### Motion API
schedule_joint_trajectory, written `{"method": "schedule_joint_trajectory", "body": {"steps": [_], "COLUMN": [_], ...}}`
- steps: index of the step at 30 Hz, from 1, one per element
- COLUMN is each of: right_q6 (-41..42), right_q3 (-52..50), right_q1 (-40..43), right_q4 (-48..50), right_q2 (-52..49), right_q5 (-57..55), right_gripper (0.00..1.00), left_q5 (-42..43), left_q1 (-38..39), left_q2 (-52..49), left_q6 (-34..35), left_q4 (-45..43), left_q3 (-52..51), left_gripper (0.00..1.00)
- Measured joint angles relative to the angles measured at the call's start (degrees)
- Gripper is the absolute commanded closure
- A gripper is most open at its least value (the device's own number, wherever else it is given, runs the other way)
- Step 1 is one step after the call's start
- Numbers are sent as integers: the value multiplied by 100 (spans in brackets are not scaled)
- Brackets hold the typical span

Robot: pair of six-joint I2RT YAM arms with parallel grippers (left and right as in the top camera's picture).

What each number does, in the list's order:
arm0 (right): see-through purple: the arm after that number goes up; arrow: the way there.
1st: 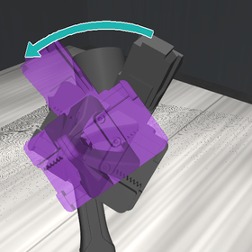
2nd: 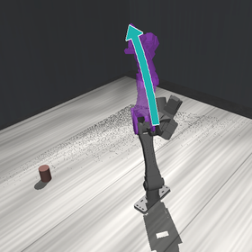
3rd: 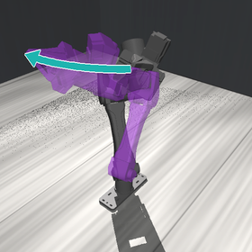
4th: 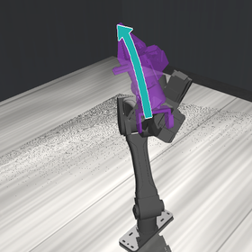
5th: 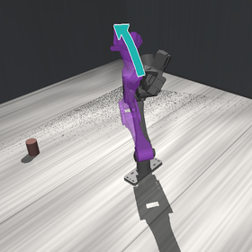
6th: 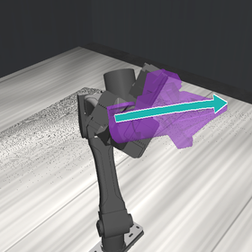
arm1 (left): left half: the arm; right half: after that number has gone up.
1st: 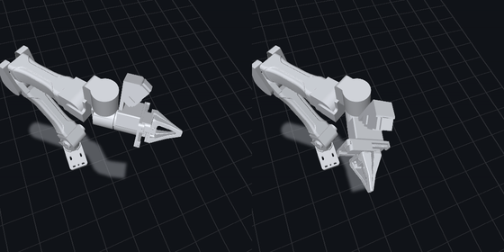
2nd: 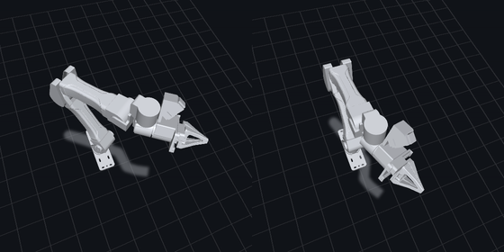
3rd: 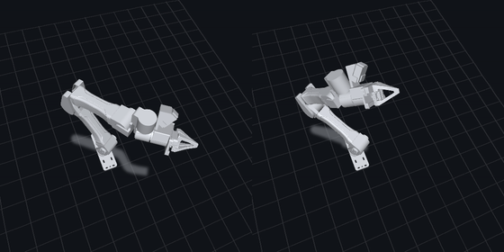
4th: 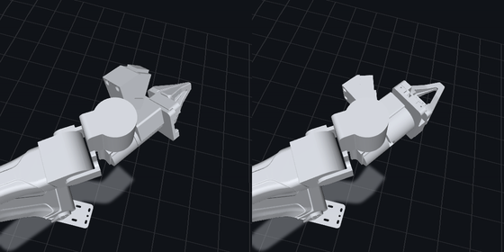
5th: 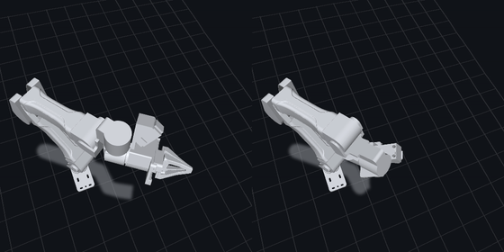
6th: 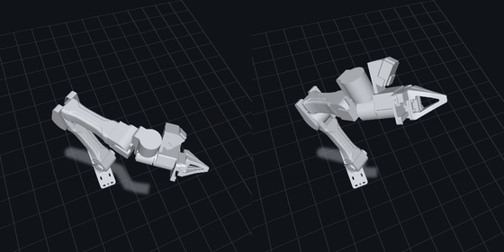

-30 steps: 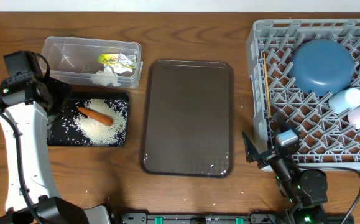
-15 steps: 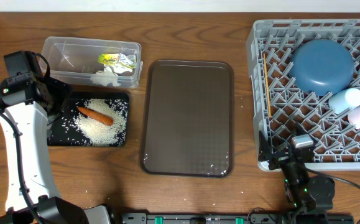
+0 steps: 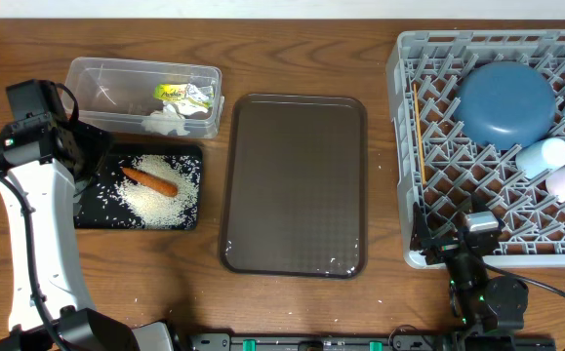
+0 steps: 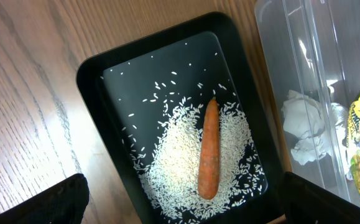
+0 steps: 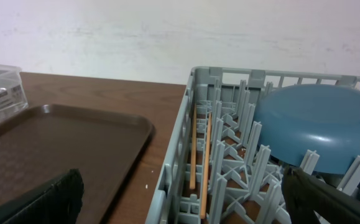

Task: Sort waste into correct bins and load items into the dishwasher rack

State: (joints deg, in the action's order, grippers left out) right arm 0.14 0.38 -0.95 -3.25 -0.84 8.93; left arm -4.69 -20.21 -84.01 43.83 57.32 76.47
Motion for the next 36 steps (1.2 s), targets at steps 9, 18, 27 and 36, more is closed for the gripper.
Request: {"method": "schedule_joint_trajectory", "body": {"steps": [9,18,27,36], "right_q6": [0,0,0,0], "right_q3": [0,0,0,0], "right_q1": [0,0,0,0], "right_q4": [0,0,0,-4], "right_q2": [0,0,0,0], "right_q5": [0,0,-2,-20], "right_gripper": [1,1,1,1], "left_q5": [0,0,22,92], "left_q1": [0,0,0,101], "left_q2": [0,0,0,179], "left_q6": [0,0,-20,-63], "left_q4": [0,-2,470,1156], "left_q3": [0,0,0,-181], "left_gripper": [2,2,2,2]}}
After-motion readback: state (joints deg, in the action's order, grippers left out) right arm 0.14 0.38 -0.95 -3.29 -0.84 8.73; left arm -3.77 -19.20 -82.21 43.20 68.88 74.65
